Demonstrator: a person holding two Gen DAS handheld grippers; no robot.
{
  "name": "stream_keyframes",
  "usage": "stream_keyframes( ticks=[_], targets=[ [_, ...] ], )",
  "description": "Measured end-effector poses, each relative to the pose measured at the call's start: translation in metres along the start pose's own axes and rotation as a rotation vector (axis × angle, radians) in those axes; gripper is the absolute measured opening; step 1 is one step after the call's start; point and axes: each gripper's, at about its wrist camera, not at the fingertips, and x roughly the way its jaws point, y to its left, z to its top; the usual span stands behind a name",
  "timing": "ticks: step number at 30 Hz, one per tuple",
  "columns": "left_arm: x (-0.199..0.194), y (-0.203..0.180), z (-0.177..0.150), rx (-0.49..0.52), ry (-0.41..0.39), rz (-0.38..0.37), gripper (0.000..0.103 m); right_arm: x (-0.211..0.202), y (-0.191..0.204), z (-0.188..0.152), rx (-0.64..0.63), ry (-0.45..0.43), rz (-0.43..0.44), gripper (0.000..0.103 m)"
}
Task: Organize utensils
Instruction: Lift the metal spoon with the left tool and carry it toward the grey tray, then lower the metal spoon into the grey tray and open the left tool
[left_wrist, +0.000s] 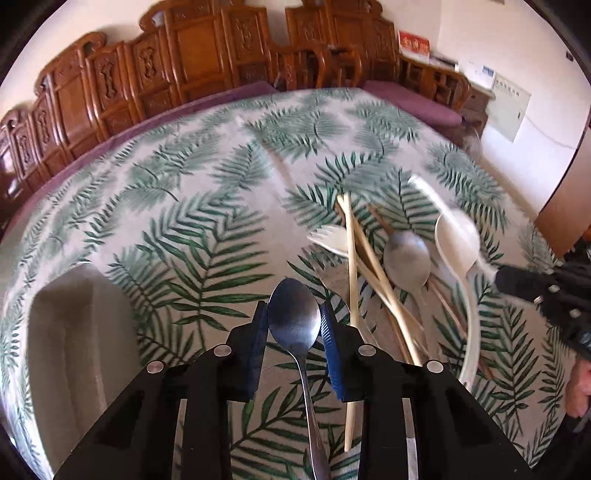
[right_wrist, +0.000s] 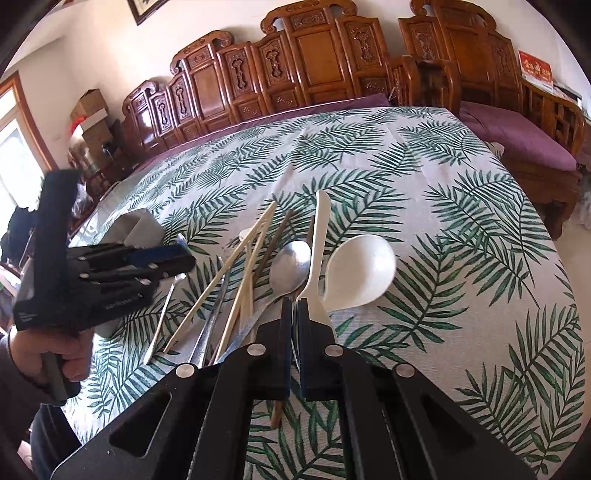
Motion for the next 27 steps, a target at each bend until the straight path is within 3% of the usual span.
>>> stream_keyframes(
  ticks=[16,27],
  targets=[
    [-0.098,0.025,-0.014,-0.092,-0.222,-0.009,0.027,-0.018,0.063,-0.009,-0.117,-0.060,0.025,0.004],
    [-0.139,0.032,-0.016,-0.093,-0.291,0.005,0.027,-0.031,0.082,-0.008,-0.148,-0.089,0.041,0.004]
  ],
)
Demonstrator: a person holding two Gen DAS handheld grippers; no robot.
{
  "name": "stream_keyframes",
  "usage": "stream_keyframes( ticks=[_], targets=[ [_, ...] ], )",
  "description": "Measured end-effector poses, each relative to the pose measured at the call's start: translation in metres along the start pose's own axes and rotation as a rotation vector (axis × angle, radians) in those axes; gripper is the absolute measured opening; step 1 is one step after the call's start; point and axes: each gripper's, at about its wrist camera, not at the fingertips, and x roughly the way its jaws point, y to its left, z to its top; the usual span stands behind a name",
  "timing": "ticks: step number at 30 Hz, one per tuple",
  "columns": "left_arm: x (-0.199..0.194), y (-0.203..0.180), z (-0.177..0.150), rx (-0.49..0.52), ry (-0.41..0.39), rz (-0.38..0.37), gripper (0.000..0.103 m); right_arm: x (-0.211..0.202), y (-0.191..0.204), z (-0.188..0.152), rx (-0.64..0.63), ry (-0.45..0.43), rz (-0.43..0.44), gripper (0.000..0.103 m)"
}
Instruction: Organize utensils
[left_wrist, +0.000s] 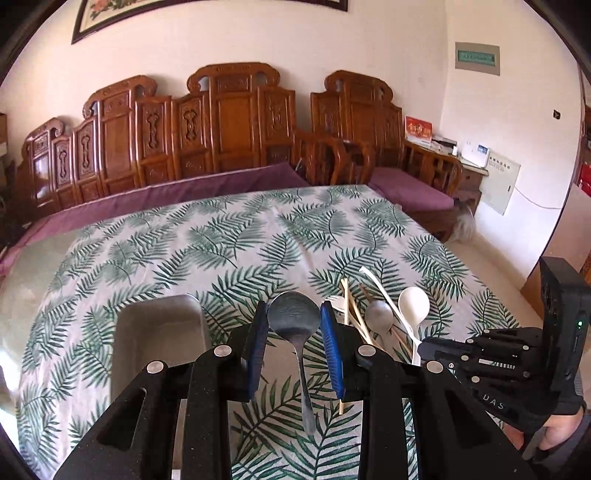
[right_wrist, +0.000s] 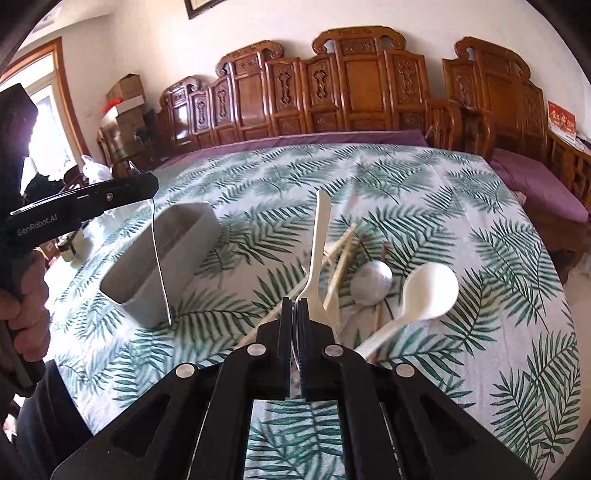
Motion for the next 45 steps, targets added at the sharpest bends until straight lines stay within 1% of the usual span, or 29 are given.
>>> stream_keyframes(
  ticks=[5,8,10,13,16,20,24,28,31,33,38,40,45],
  targets=[
    [-0.017,0.017,0.008,0.005,-0.011,0.028,0.027,-0.008,0.024,0.013,-0.027,-0.018,0.032,0.004],
    [-0.023,0.036,0.014,0.004,-0.017,0.052,0.027,-0.007,0.041,0.020,-0.051,-0.021,0.032,0.004],
    [-0.024,0.049,0.015,-0.002,-0.017,0.067,0.027,-0.003,0.051,0.024,-0.038,-0.022,0.050,0.004],
    [-0.026,0.076,0.013,-0.019,-0.006,0.082,0.027,0.005,0.065,0.029,-0.044,-0.022,0.063,0.004],
    [-0.018,0.098,0.004,-0.036,0.029,0.102,0.027,0.016,0.080,0.033,-0.053,-0.015,0.079,0.004],
    [0.004,0.123,-0.015,-0.072,0.109,0.107,0.027,0.030,0.095,0.040,-0.048,-0.007,0.101,0.004],
    [0.025,0.133,-0.033,-0.085,0.166,0.095,0.027,0.038,0.110,0.043,-0.055,0.000,0.118,0.004],
    [0.042,0.138,-0.046,-0.097,0.216,0.086,0.027,0.047,0.121,0.044,-0.072,0.020,0.116,0.004],
    [0.048,0.141,-0.049,-0.098,0.226,0.093,0.027,0.053,0.127,0.044,-0.078,0.034,0.115,0.004],
    [0.051,0.144,-0.050,-0.117,0.233,0.079,0.027,0.056,0.131,0.045,-0.081,0.039,0.117,0.004],
    [0.061,0.146,-0.050,-0.123,0.254,0.070,0.027,0.063,0.143,0.050,-0.094,0.049,0.124,0.004],
    [0.061,0.149,-0.049,-0.136,0.254,0.058,0.028,0.063,0.148,0.051,-0.099,0.052,0.124,0.004],
    [0.054,0.155,-0.046,-0.152,0.234,0.047,0.033,0.068,0.156,0.053,-0.096,0.063,0.127,0.004]
  ],
)
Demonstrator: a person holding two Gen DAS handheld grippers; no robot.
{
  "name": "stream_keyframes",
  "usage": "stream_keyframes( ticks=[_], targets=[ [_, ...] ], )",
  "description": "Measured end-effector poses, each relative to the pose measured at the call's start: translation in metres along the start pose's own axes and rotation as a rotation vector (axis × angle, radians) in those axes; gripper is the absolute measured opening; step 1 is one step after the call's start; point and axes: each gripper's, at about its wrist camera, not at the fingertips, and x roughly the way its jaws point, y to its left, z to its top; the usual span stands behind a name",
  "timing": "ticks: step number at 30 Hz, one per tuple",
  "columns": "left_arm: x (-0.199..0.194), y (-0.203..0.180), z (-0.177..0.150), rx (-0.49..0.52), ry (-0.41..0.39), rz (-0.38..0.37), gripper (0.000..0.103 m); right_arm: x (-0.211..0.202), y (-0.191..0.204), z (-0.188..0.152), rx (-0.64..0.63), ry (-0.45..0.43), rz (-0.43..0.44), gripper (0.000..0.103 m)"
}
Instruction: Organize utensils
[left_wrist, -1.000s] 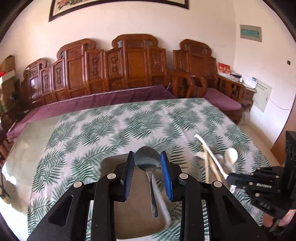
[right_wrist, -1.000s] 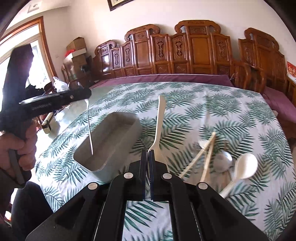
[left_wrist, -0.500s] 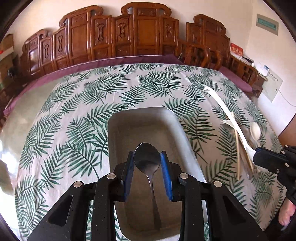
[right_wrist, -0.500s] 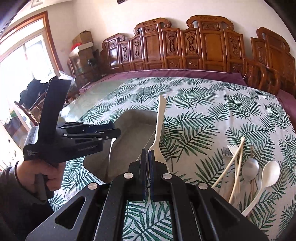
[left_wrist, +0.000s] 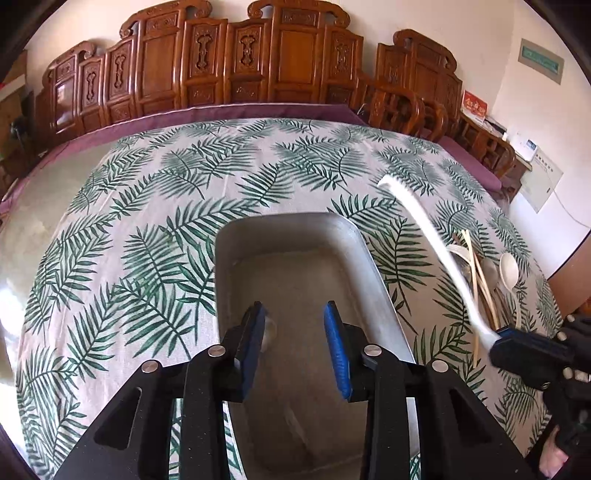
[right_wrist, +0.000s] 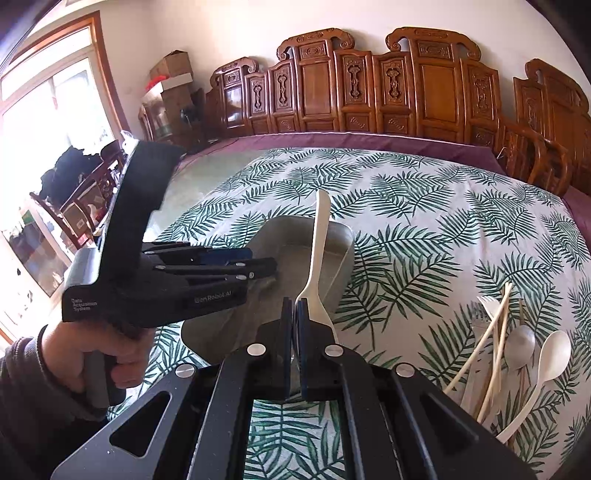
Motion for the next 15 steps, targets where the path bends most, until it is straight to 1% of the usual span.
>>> stream_keyframes(
  ticks=[3,7,9,11,15],
  targets=[
    [-0.010,0.007,0.002,-0.012,-0.020,-0.003,0.040,0.007,0.006,0.000,0.005,0.009,0.009,0.004],
    [-0.023,0.019,0.005,-0.016,-0.050,0.023,0.051,0.020,0.020,0.003,-0.002,0.020,0.025,0.004],
    [-0.031,0.026,0.008,-0.030,-0.071,0.027,0.058,0.030,0.027,0.004,-0.002,0.030,0.034,0.004],
    [-0.039,0.032,0.011,-0.034,-0.092,0.033,0.068,0.039,0.031,0.003,0.003,0.047,0.039,0.004],
    [-0.046,0.041,0.013,-0.032,-0.110,0.072,0.072,0.061,0.031,-0.002,0.042,0.089,0.048,0.004]
  ],
)
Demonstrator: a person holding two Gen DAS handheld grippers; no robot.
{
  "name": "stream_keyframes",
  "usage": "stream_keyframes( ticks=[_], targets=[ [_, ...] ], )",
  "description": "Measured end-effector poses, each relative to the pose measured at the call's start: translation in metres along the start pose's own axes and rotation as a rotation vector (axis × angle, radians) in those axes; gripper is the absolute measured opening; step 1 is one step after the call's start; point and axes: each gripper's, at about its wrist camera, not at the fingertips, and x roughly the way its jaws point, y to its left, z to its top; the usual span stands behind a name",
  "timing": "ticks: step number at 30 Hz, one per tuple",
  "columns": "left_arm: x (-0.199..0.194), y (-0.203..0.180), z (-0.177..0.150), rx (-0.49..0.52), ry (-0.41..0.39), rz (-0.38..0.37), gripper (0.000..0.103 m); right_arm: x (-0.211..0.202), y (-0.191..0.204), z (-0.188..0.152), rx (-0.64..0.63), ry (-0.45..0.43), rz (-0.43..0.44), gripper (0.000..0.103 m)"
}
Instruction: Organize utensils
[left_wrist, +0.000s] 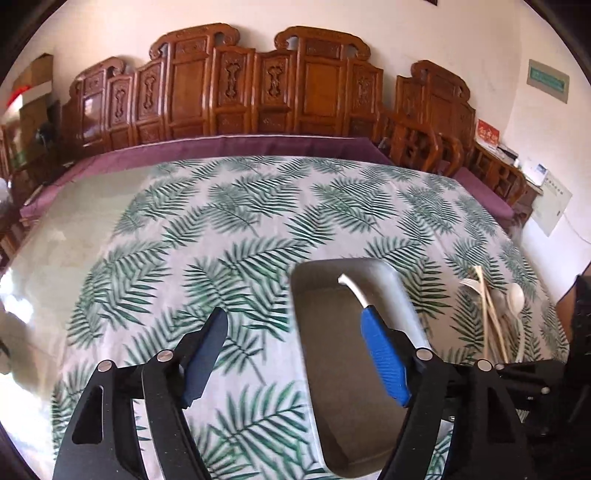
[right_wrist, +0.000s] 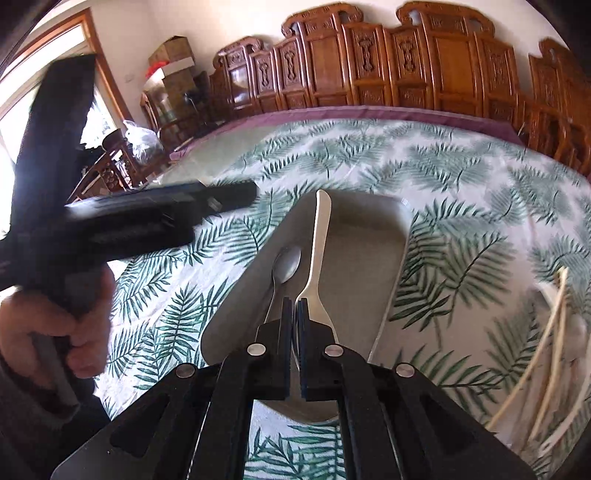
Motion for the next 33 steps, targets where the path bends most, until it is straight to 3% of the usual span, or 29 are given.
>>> stream_keyframes(
  ticks=[7,15,18,21,26,33],
  targets=[
    [-0.006,0.015,0.004,-0.050,-0.011,-0.016,0.072,0.006,0.001,-0.003,-0.012,0.006,0.001,0.008],
    [-0.011,-0.007,-0.002,-0.035,-0.008,-0.055,0.072,-0.057,-0.026,-0.011,-0.033,-0.055,-0.073,0.008],
    [-0.011,-0.023,-0.004,-0.020,-0.005,-0.075,0.072,-0.091,-0.051,-0.022,-0.037,-0.069,-0.149,0.008],
    [-0.011,-0.044,-0.007,0.004,-0.003,-0.099,0.072,-0.112,-0.075,-0.033,-0.037,-0.064,-0.214,0.026],
    [-0.012,-0.081,-0.012,0.068,-0.003,-0.125,0.072,-0.137,-0.133,-0.060,0.006,-0.029,-0.330,0.026],
    [-0.007,-0.119,-0.017,0.088,0.017,-0.154,0.072,-0.136,-0.202,-0.082,0.147,-0.007,-0.387,0.033]
  ],
)
